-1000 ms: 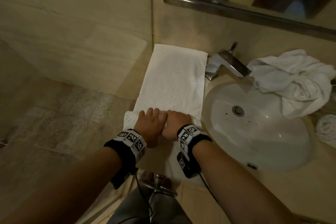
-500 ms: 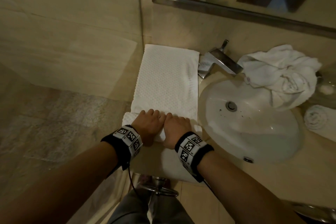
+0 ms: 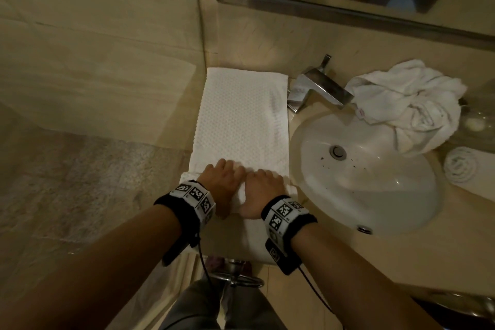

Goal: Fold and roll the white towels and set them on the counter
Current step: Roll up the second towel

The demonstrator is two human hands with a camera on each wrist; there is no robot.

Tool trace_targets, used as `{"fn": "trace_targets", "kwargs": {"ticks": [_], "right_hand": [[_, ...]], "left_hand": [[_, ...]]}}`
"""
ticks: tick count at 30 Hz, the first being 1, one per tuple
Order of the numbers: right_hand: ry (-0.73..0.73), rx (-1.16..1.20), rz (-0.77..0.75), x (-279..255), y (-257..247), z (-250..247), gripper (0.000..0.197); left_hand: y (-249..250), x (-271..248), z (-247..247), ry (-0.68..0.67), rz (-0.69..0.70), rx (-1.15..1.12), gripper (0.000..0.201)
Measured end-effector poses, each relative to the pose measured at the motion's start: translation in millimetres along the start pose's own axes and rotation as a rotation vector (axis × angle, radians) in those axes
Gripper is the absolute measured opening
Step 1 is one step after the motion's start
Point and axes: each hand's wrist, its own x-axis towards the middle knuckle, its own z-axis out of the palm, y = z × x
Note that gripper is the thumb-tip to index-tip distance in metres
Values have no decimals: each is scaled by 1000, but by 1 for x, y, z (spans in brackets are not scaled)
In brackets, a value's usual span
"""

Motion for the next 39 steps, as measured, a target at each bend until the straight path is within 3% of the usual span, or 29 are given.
{"fn": "trace_targets", "kwargs": {"ticks": [4, 8, 11, 15, 18, 20, 22, 26, 29, 33, 36, 39], "right_hand": [[40, 46, 15, 8, 4, -7, 74], [-21, 52, 27, 18, 6, -16, 84], [83, 4, -52, 15, 5, -19, 74], [117, -139, -140, 3, -3, -7, 91], [175, -167, -139, 7, -4, -1, 89], [188, -108, -136, 14, -5, -7, 80], [168, -15, -104, 22, -5, -18, 69], [31, 18, -80, 32, -4, -36, 55], [52, -40, -66, 24, -7, -30, 68], [221, -156, -103, 1, -2, -18, 90], [242, -227, -109, -5, 5, -10, 86], [160, -201, -133, 3, 9, -14, 77]], "left_hand": [[-9, -5, 10, 206, 54, -49, 82], [-13, 0, -2, 85, 9, -195, 72], [-19, 12, -12, 11, -72, -331, 63], [-27, 21, -19, -38, -117, -423, 59], [-24, 19, -15, -33, -131, -395, 67], [-17, 12, -4, 76, -118, -218, 66], [-10, 1, 7, 228, -111, -39, 49], [-10, -5, 23, 467, -94, 8, 42], [-10, 3, 10, 333, -138, -115, 46], [-20, 21, -7, 219, -177, -166, 54], [-23, 28, -19, 51, -214, -254, 52], [-17, 26, -20, -94, -242, -323, 49]]}}
